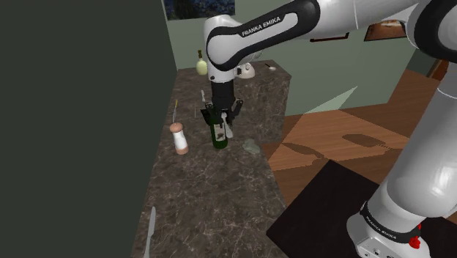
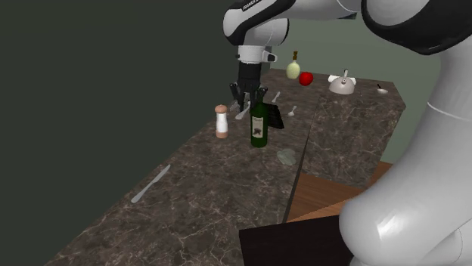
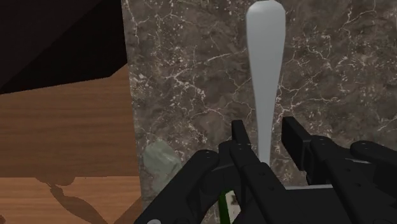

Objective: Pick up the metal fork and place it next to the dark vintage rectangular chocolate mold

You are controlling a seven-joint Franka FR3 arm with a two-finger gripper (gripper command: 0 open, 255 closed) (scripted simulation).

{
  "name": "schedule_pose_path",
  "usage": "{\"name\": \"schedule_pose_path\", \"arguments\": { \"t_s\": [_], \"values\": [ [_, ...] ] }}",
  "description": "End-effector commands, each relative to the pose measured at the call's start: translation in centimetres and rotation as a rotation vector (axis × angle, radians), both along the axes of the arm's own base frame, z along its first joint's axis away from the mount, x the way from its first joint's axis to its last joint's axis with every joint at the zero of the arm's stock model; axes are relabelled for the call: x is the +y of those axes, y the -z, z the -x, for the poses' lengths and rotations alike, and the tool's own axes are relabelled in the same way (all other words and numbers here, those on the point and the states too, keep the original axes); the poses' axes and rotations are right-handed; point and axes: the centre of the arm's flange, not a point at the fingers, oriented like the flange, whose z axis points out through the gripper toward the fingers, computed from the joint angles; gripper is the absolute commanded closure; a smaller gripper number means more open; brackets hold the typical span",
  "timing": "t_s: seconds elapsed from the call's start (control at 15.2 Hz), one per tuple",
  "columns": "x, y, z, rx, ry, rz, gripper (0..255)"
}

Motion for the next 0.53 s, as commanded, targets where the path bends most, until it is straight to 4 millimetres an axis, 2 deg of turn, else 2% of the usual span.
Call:
{"name": "schedule_pose_path", "arguments": {
  "t_s": [0.0, 0.46],
  "values": [
    [-2.3, -0.2, -1.4, 0.000, -0.001, 0.000, 255],
    [-9.9, -0.2, -6.5, 0.000, -0.001, 0.000, 255]
  ]
}}
